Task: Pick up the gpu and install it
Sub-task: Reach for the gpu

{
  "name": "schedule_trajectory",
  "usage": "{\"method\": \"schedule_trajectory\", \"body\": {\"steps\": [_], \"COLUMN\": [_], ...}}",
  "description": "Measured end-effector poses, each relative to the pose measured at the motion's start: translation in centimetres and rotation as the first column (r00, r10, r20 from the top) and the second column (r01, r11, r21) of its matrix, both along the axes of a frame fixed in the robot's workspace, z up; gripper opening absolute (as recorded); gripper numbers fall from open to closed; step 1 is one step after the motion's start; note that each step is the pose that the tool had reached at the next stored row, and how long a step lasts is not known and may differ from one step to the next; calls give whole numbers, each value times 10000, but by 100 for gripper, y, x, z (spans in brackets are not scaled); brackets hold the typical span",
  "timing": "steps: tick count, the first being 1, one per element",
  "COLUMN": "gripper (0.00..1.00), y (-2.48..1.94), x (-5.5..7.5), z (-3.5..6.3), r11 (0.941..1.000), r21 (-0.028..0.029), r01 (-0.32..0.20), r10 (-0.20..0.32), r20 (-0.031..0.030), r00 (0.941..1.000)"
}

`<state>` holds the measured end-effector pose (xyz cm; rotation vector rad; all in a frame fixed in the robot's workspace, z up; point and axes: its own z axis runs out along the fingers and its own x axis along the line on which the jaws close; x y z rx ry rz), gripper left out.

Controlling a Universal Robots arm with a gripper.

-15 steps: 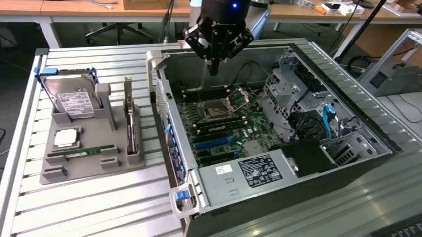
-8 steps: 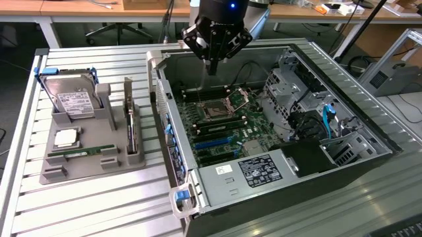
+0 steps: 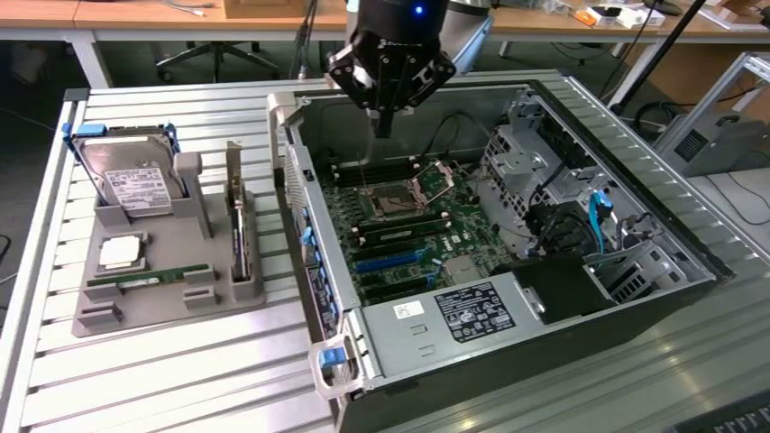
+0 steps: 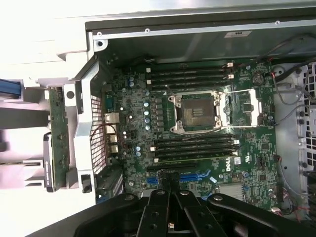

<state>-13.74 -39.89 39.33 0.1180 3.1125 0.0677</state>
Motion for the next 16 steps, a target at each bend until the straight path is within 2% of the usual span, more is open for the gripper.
{"method": "schedule_trajectory", "body": {"steps": [16], "gripper": [11], "y": [-2], "x": [-92], "z": [0], "r11": [10000], "r21": [-1], "r01": [0], "r10": [0], "r20": [0], "r00": [10000]}}
